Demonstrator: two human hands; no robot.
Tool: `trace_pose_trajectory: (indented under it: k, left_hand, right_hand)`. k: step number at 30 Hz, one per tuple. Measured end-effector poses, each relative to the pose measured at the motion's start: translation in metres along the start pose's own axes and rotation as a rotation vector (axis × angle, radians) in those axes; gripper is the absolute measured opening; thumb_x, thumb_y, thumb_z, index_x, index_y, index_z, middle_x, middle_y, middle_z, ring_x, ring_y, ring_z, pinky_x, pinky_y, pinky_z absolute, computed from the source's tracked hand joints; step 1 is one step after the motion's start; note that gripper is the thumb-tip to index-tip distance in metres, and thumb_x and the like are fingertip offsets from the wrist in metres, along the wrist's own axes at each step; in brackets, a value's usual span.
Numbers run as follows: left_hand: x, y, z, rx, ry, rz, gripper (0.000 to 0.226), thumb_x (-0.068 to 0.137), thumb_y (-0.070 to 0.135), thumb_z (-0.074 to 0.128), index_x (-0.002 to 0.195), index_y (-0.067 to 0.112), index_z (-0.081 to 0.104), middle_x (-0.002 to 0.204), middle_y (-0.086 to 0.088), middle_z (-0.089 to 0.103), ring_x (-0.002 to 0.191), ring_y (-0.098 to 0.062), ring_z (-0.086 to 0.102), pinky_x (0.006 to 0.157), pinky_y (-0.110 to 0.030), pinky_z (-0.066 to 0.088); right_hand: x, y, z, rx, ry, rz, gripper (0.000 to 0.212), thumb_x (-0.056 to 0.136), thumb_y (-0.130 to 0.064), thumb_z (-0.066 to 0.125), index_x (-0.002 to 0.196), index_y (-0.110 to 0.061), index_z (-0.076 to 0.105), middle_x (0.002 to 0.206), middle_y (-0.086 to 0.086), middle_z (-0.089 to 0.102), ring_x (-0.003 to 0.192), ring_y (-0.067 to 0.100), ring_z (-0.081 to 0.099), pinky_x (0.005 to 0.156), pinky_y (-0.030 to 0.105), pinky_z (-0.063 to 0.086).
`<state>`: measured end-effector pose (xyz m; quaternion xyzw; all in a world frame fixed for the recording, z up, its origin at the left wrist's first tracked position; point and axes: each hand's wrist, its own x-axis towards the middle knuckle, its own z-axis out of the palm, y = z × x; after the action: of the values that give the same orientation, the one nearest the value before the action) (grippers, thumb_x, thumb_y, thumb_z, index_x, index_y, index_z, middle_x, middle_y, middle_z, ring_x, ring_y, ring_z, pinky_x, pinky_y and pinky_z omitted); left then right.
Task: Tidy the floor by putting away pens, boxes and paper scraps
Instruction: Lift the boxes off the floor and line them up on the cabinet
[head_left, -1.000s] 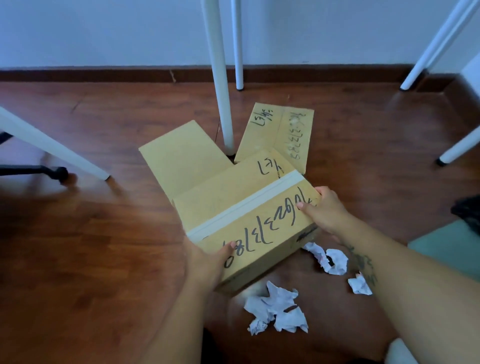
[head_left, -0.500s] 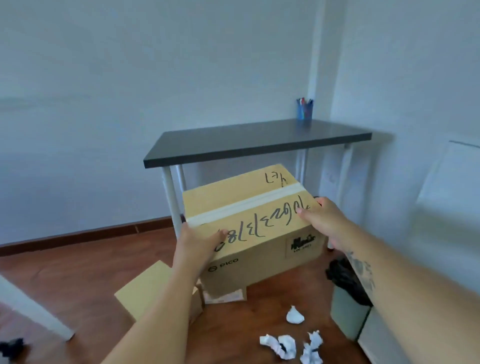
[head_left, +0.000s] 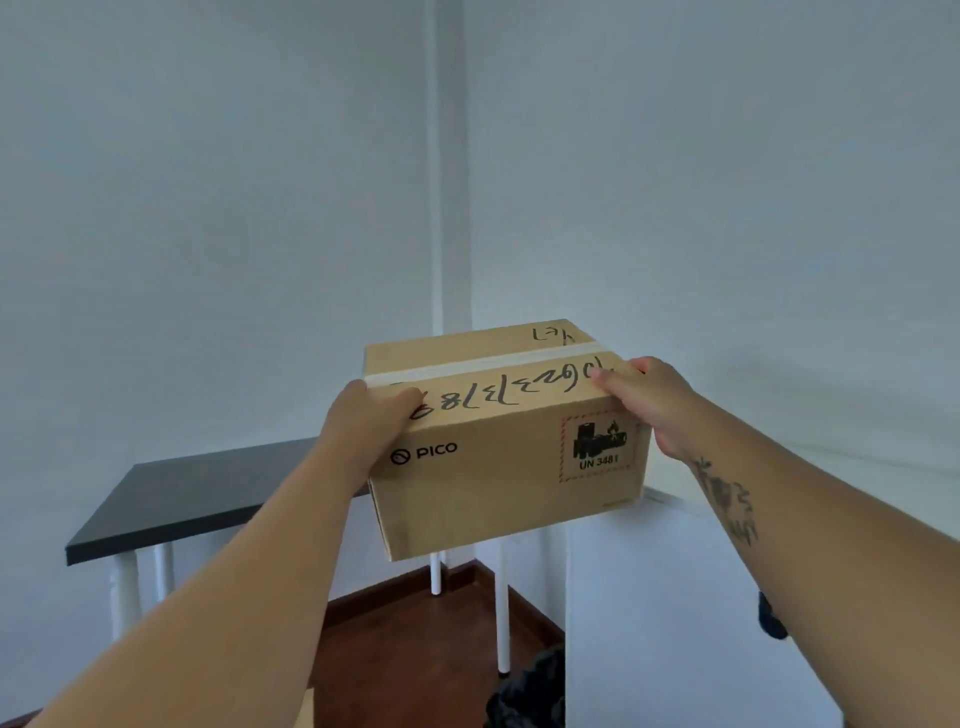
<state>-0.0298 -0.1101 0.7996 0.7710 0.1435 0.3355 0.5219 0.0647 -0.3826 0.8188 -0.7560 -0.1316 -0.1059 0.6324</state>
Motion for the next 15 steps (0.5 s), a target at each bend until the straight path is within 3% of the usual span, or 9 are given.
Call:
trace_pose_trajectory:
  k: [6,11,13,15]
  left_hand:
    - [0.001,0.06,0.084,0.012,-0.178,0.104,0.02,0.084,0.033,0.056,0.08,0.015,0.047,0.076,0.0,0.05,0.065,-0.015,0.048,0.054,-0.027,0.033]
    - [-0.006,0.068,0.159,0.022,-0.309,0.168,0.033,0.067,0.051,0.055,0.074,0.02,0.047,0.073,-0.003,0.048,0.068,-0.019,0.047,0.065,-0.032,0.035]
    - [-0.011,0.065,0.179,0.003,-0.334,0.191,0.05,0.066,0.064,0.057,0.085,0.018,0.062,0.085,0.002,0.06,0.081,-0.018,0.058,0.073,-0.032,0.043]
    - [-0.017,0.067,0.203,0.003,-0.344,0.206,0.073,0.067,0.075,0.058,0.115,0.02,0.063,0.114,0.006,0.063,0.107,-0.017,0.059,0.09,-0.034,0.047]
  right_hand:
    - [0.02,0.009,-0.107,-0.055,0.129,0.05,0.064,0.085,-0.041,0.067,0.135,-0.007,0.045,0.116,0.009,0.06,0.089,0.017,0.059,0.06,0.03,0.042]
    - [0.033,0.024,-0.176,-0.162,0.2,0.132,0.037,0.087,-0.034,0.063,0.104,-0.001,0.061,0.1,0.016,0.071,0.08,0.025,0.066,0.062,0.032,0.048]
    - [0.036,0.039,-0.191,-0.195,0.231,0.15,0.033,0.087,-0.032,0.06,0.094,0.0,0.061,0.093,0.016,0.069,0.075,0.025,0.063,0.063,0.031,0.046]
    - [0.045,0.056,-0.205,-0.239,0.337,0.112,0.03,0.084,-0.037,0.054,0.085,-0.008,0.056,0.094,0.014,0.064,0.08,0.025,0.059,0.069,0.033,0.046]
